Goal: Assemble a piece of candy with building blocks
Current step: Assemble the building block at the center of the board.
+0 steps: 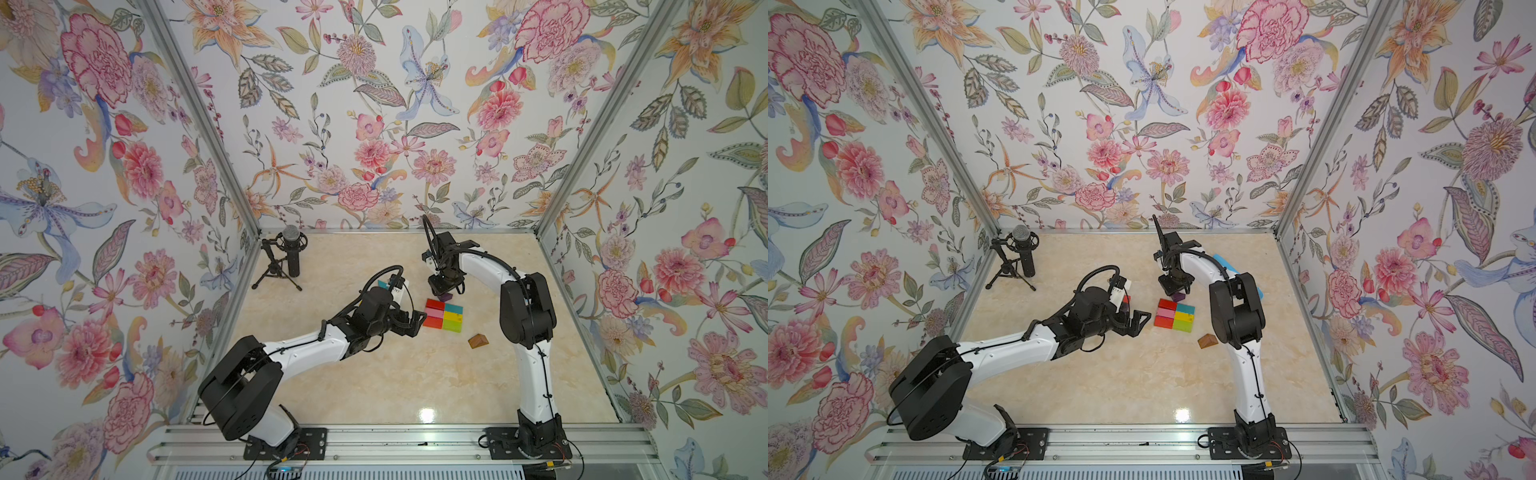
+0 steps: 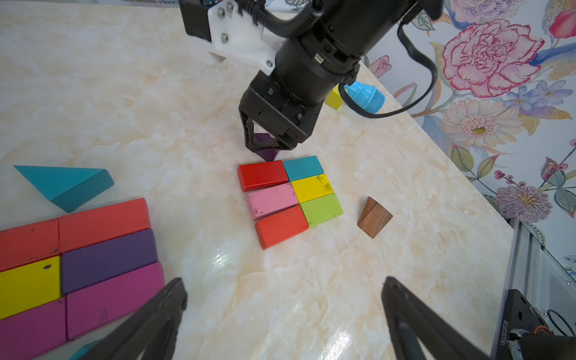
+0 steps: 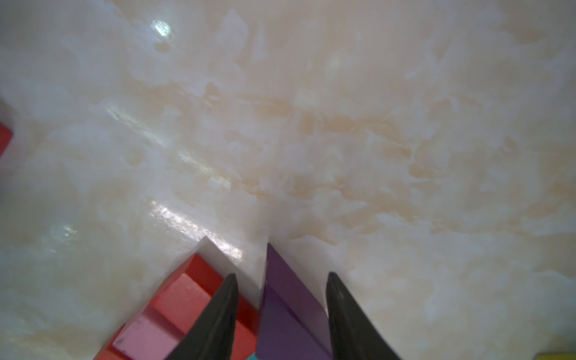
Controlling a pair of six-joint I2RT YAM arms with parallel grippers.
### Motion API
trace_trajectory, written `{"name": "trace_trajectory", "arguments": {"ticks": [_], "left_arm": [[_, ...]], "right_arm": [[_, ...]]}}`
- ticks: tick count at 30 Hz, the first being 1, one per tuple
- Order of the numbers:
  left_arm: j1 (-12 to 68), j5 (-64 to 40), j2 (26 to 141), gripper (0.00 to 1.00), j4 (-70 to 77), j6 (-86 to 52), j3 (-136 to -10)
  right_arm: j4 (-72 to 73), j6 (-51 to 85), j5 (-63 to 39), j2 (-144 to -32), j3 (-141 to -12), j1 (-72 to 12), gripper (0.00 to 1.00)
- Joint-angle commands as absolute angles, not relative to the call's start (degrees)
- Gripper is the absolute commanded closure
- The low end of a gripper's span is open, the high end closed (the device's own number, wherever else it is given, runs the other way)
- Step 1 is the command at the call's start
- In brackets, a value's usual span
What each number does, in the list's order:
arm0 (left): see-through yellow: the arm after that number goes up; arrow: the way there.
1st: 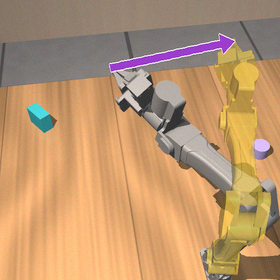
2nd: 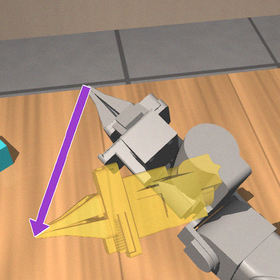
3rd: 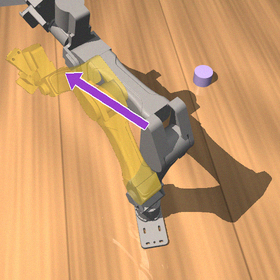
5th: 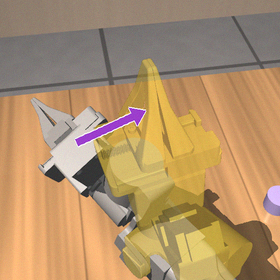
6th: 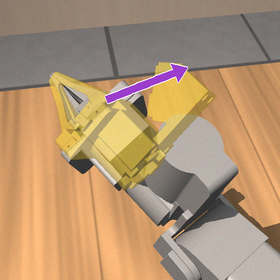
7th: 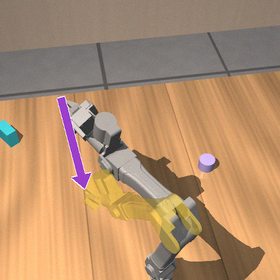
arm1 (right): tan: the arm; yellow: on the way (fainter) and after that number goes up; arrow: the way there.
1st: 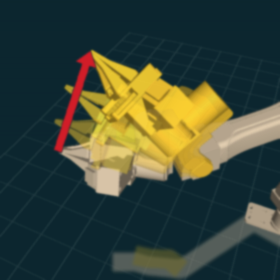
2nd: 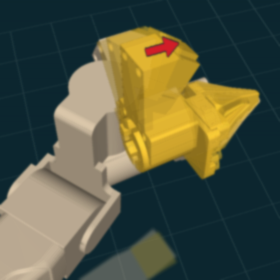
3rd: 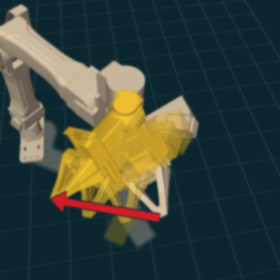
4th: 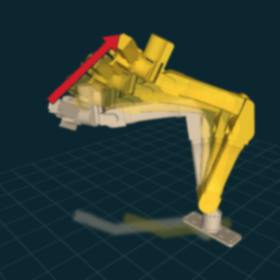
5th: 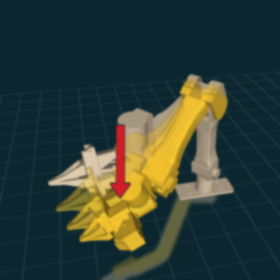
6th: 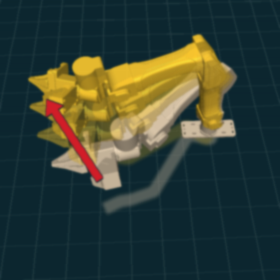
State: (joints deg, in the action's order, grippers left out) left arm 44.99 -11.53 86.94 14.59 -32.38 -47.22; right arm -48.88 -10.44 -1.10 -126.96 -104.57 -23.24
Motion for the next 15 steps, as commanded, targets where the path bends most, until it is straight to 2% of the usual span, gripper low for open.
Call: {"name": "trace_trajectory", "arguments": {"ticks": [1,4,11,15], "left_arm": [[44.40,-11.67,85.12,0.01,15.58,-32.87,-45.76],[44.40,-11.64,83.07,0.01,14.39,-32.01,-44.82],[44.88,-14.65,80.32,0.01,13.55,-29.92,-40.76],[48.55,-15.49,82.44,0.01,14.96,-29.00,-40.21]], "right_arm": [[-50.42,-8.16,-4.86,-119.87,-105.83,-22.21,0.42],[-48.97,-3.11,-5.79,-111.39,-98.16,-21.70,0.38],[-37.39,14.98,-6.07,-80.62,-60.18,-21.42,0.21],[-33.03,22.55,-5.57,-68.33,-45.77,-21.20,0.15]]}}
